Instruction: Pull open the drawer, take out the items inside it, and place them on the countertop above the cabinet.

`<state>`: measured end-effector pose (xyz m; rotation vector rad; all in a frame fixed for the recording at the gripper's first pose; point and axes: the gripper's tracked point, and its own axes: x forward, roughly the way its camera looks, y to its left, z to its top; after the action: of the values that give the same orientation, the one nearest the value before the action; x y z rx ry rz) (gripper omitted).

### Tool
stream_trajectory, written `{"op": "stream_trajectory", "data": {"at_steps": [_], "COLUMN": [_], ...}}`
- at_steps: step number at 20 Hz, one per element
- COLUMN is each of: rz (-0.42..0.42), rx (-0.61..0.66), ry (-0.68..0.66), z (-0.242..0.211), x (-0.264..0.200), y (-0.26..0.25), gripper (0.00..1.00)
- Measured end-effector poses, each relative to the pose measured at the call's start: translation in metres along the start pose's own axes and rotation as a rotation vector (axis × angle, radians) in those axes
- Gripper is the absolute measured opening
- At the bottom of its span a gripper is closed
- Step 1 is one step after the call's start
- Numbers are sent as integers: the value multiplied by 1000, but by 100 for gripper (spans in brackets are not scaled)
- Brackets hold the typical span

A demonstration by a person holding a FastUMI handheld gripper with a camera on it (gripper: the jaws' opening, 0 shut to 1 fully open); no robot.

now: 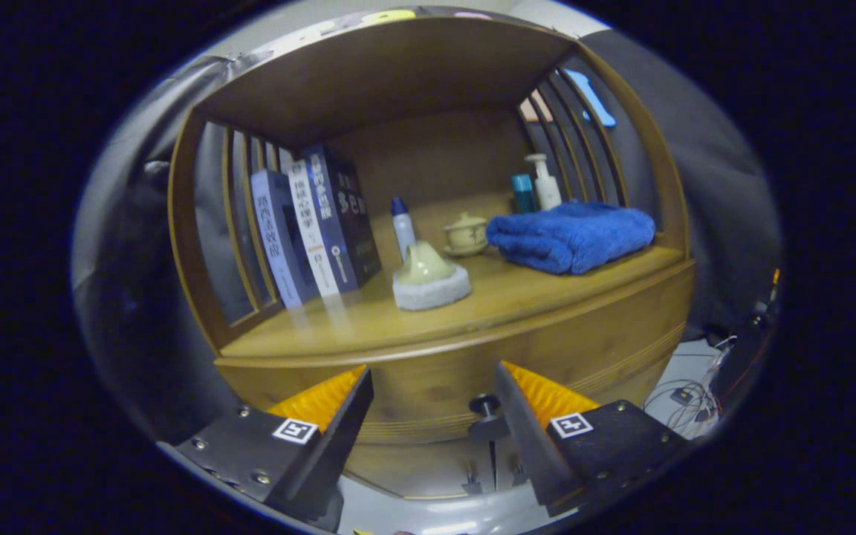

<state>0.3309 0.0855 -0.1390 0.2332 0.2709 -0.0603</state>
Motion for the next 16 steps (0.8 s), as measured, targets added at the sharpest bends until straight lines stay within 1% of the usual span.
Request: {"op": "stream_trajectory", "data": {"at_steps": [2, 4, 6, 11, 15, 16], "rz": [-21, -46, -64, -128, -86, -75], "rx": [-39, -76, -99, -147, -181, -179], "ry": [-50, -105, -153, -226, -258, -264], "z": [26, 53, 75, 107, 113, 112], "x": [-23, -48, -74, -137, -182, -194], "y": [-5, -12, -18, -33, -24, -23], "gripper": [98, 95, 94, 94, 94, 91]}}
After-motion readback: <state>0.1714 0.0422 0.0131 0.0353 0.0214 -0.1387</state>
